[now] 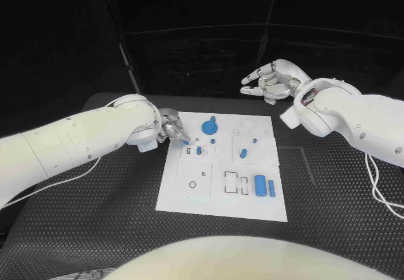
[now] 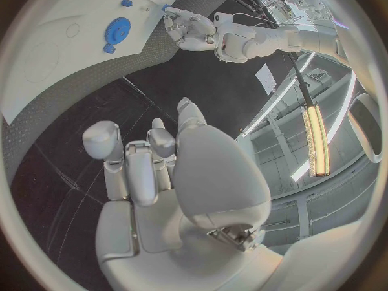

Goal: Assemble the parts on the task board

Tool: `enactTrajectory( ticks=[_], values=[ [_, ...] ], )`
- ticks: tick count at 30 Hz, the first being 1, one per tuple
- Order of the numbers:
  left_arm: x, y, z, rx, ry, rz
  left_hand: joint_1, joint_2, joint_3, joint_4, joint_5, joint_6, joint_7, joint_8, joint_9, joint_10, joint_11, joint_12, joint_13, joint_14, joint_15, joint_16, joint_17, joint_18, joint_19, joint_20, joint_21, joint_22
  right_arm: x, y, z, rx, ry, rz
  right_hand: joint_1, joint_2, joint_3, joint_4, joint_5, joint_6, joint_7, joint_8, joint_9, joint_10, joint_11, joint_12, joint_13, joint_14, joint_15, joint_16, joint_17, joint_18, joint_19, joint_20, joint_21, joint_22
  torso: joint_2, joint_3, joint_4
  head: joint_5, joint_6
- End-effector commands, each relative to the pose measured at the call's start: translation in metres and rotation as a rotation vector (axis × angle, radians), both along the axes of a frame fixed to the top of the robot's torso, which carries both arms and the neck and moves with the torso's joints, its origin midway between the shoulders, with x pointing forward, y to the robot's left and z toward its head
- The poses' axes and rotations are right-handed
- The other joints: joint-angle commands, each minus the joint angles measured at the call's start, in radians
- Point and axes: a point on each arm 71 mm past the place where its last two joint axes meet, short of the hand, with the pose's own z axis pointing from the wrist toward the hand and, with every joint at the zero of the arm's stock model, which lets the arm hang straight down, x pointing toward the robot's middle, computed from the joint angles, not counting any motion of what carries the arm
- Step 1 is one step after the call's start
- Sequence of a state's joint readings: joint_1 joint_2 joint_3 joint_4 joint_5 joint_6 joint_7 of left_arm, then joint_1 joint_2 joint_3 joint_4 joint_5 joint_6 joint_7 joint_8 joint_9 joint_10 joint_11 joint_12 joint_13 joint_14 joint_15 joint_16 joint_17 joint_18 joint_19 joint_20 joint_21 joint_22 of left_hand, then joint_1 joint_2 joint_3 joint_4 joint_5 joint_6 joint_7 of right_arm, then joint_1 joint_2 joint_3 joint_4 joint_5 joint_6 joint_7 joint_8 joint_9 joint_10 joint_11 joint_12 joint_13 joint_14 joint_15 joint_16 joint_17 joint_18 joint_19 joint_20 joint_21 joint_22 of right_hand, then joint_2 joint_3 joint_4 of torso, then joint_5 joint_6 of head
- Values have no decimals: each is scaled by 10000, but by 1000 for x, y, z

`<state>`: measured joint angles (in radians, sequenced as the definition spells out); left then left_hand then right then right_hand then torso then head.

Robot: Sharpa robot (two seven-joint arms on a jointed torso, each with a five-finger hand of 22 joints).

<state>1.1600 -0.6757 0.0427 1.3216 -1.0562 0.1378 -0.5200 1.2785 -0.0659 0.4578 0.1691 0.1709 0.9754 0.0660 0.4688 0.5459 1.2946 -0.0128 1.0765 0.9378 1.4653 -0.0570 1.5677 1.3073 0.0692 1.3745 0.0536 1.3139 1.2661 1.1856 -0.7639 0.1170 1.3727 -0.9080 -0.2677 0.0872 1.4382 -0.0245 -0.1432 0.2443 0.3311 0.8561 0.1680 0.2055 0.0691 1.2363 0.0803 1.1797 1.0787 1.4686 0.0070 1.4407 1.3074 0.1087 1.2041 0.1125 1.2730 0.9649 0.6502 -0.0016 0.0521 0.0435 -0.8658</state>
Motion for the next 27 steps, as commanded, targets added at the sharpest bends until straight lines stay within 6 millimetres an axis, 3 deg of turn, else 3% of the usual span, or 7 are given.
enactTrajectory(
  ticks=[1,27],
  values=[
    [-1,-1,2,316,-667,-8,-59,67,961,-919,-2,-62,-44,54,24,72,11,43,2,1055,-85,31,2635,104,35,-63,-37,16,0,1,1,17,4,90,16,90,-51,-6,23,12,-39,50,-9,9,-38,3,7,529,-64,-30,440,123,-24,-21,-52,4,13,1,-20,9,0],
    [-12,-15,-12,1446,-375,-1192,-434,-114,1121,-940,-38,15,-156,461,231,163,-73,135,62,1055,-144,31,2635,94,83,-109,-9,84,0,0,0,4,26,101,16,90,-51,-6,23,12,-39,50,-9,9,-38,3,7,529,-64,-30,440,123,-24,-21,-52,4,13,11,-20,37,-68]
  ],
)
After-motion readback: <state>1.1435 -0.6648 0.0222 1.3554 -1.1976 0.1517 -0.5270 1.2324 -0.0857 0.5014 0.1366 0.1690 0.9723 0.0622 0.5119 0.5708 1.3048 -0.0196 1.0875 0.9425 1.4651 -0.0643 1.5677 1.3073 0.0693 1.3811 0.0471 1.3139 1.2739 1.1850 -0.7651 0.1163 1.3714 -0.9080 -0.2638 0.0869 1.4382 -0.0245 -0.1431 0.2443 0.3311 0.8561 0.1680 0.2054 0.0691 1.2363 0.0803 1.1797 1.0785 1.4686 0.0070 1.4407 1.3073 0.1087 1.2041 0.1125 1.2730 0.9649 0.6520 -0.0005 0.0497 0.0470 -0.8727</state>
